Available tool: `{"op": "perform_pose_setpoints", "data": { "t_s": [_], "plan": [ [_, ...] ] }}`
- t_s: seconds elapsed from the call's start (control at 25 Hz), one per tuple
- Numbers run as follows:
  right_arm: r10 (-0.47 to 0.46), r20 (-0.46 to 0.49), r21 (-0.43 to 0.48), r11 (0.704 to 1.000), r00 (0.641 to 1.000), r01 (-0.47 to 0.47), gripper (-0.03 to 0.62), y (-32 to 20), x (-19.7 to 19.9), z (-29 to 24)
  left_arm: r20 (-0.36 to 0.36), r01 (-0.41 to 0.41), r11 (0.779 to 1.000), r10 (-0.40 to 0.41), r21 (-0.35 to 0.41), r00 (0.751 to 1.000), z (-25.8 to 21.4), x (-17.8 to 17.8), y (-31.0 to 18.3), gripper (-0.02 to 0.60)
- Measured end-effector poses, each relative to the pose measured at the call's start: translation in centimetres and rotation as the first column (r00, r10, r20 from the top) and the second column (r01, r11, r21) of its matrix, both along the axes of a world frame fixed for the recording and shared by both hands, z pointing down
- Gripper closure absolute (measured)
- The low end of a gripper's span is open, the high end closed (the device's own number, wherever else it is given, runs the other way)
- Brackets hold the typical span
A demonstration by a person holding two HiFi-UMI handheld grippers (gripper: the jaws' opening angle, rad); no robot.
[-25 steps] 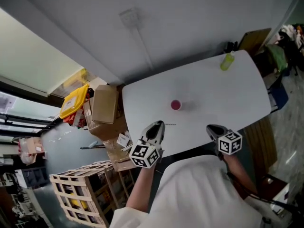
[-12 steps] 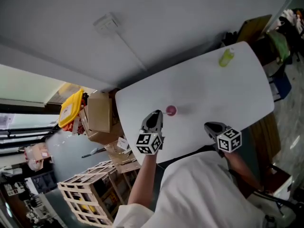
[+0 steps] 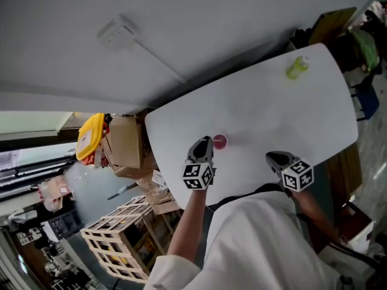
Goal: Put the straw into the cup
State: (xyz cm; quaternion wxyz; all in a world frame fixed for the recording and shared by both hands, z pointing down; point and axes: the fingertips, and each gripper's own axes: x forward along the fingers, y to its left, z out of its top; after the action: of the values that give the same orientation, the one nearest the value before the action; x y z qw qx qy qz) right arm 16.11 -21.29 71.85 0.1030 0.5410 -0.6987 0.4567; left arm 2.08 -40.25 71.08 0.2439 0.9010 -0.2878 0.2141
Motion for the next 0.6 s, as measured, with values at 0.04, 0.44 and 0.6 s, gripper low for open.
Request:
{"op": "perform_pose_setpoints", "data": {
  "t_s": [0.04, 0.44, 0.6],
  "plan": [
    [-0.005, 0.005, -0.002, 1.0, 1.0, 0.005, 0.551, -0.2, -0.1, 0.2, 0.01, 0.003, 1.0, -0.003, -0.004, 1.0, 0.4, -0.1, 0.0, 0.557],
    [-0.06, 0.053, -0.023, 0.998, 0.997, 0.062, 0.551, -1.4, -1.0, 2.0, 0.065, 0.03, 0.998, -0.026, -0.053, 0.998, 3.1, 0.3, 0.8, 0.542],
    [-0.062, 0.064, -0.022, 0.998, 0.996, 0.064, 0.551, -1.8, -1.1, 2.4, 0.085, 0.031, 0.997, -0.025, -0.07, 0.996, 3.9, 0.0, 1.0, 0.512]
  ]
}}
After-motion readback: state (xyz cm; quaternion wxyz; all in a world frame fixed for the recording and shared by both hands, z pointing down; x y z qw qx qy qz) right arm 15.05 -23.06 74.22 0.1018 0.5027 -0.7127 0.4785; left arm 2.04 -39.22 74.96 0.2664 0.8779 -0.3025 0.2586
